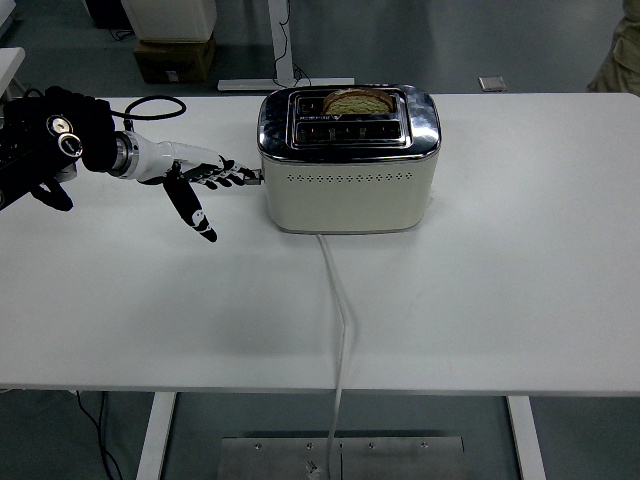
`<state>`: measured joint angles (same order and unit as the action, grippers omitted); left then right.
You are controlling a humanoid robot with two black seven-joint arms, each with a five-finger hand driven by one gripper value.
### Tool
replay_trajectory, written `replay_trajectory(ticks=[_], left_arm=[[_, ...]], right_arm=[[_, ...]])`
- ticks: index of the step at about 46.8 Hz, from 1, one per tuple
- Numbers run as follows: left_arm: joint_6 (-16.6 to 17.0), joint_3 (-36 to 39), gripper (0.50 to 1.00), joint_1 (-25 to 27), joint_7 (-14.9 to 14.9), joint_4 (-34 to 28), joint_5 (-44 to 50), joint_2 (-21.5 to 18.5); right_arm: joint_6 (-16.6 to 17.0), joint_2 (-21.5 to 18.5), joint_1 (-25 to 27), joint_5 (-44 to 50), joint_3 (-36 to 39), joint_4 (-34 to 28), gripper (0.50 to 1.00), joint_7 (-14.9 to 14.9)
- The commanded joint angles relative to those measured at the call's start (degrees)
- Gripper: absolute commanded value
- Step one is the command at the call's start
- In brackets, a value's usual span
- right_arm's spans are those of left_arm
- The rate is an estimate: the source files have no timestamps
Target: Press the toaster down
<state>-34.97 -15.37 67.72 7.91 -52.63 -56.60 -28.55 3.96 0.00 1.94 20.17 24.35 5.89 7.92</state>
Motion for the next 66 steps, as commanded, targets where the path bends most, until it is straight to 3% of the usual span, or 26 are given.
replay_trajectory(ticks=[1,33,53,59,66], left_arm=[[-0.03,-0.01,1.000,-0.40,0.00,0.07,-0.01,-0.02],[-0.03,-0.18,1.000,-2.69,0.00,-0.10,2.01,-1.51],[-0.03,-0.36,1.000,5.83,-0.09,-1.77,16.16,-12.49],[-0.03,-0.80,1.000,8.83,-0.44,-1.51,21.43,-13.11],[-0.03,-3.26,1.000,8.48,-0.61,-0.89,30.04,-12.23]], right_arm=[[0.00,0.00,0.00,0.04,0.00,0.00,0.998,0.08],[0.00,0.00,0.53,0.04,0.00,0.00,0.998,-0.01],[0.00,0.00,0.53,0.04,0.00,0.08,0.998,-0.01],[0.00,0.00,0.53,0.04,0.00,0.08,1.000,0.08],[0.00,0.00,0.53,0.04,0.00,0.08,1.000,0.08]])
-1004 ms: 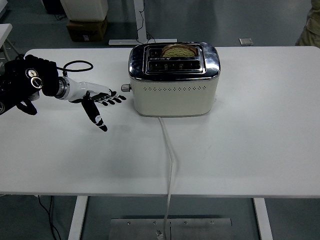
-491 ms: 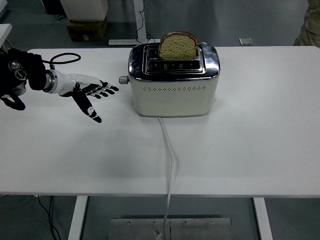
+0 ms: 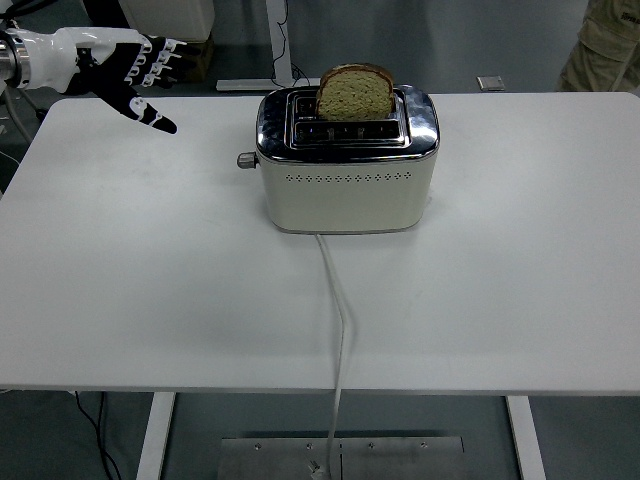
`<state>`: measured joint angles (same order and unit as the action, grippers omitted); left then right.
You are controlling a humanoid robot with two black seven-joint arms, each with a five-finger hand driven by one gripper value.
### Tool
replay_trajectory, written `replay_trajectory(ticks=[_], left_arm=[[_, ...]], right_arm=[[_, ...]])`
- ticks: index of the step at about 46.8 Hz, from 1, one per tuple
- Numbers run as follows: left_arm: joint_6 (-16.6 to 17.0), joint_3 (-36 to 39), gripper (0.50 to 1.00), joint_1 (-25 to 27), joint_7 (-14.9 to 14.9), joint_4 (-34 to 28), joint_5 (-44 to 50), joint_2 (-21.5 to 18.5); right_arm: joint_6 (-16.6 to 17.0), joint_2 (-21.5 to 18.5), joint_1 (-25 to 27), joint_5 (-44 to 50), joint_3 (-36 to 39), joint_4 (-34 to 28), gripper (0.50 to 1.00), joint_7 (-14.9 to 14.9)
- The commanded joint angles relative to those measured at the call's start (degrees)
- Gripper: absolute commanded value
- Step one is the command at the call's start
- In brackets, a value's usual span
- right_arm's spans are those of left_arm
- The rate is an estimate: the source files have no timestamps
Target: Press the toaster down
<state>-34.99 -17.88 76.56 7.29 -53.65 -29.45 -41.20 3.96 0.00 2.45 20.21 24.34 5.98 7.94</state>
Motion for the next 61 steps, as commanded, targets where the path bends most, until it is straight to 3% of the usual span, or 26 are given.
replay_trajectory(ticks=[1,5,10,15,29,45,61], left_arm=[[-0.01,-0.93,1.000,-0.53,-0.08,0.12,3.95,0.76],[0.45,-1.19,1.000,-1.15,-1.40,0.56,8.61,2.87],[7.38,-1.55,1.000,-2.38,-6.75,3.37,15.46,5.77],[10.47,-2.07,1.000,-4.04,-9.05,8.11,22.76,9.55],[10.21,-9.36,1.000,-9.58,-10.28,20.95,35.16,11.58],[11.17,-17.45,1.000,-18.90,-10.37,23.50,39.12,12.81],[11.44,-17.54,1.000,-20.92,-10.37,28.60,39.38,15.80]], right_arm=[[0.00,0.00,0.01,0.01,0.00,0.08,0.998,-0.03],[0.09,0.00,0.01,-0.08,0.00,0.09,1.000,0.06],[0.09,0.00,0.01,-0.08,0.00,0.09,0.998,-0.03],[0.09,0.00,0.09,-0.08,0.00,0.09,0.998,-0.03],[0.09,0.00,0.09,-0.08,0.09,0.09,0.998,-0.03],[0.09,0.00,0.09,-0.08,0.09,0.09,1.000,-0.03],[0.09,0.00,0.09,-0.08,0.09,0.09,1.000,-0.03]])
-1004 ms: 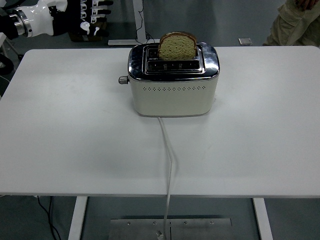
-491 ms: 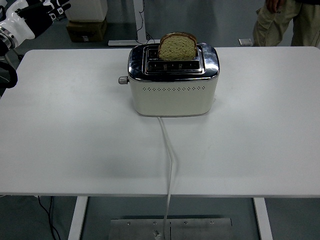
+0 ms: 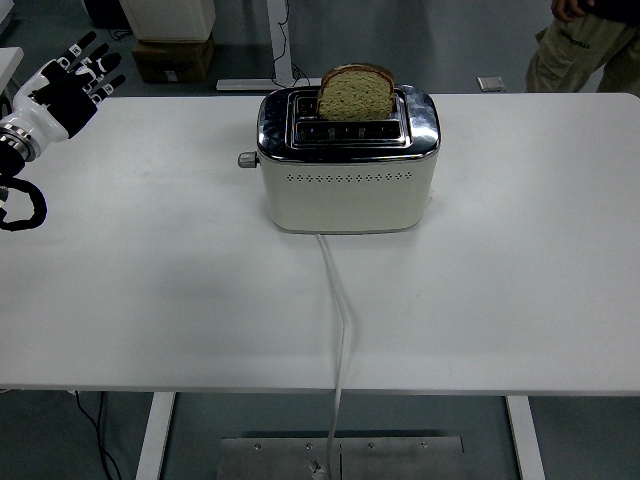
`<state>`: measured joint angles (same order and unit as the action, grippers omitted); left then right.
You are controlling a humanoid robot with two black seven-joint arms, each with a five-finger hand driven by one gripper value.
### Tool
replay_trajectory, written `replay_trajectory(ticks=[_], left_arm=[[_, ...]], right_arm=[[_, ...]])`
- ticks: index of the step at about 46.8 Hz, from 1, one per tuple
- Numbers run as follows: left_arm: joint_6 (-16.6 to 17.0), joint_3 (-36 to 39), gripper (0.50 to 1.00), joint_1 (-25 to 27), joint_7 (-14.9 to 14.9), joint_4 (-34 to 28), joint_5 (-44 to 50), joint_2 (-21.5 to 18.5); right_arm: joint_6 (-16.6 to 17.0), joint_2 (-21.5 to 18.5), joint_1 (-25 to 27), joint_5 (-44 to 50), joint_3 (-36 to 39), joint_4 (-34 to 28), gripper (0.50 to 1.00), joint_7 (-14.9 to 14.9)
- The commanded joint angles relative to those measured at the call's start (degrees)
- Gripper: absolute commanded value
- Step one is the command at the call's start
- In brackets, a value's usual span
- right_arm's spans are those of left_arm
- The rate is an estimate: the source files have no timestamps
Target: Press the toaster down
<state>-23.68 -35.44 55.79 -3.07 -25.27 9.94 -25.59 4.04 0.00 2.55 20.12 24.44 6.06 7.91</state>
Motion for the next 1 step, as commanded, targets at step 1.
replay_trajectory(ticks=[1], left_arm=[[0.22,0.02,1.000,-0.15,0.00,0.22,-0.01,0.36]], right_arm=[[0.00,0.00,0.00,0.01,0.00,0.00,1.000,0.08]])
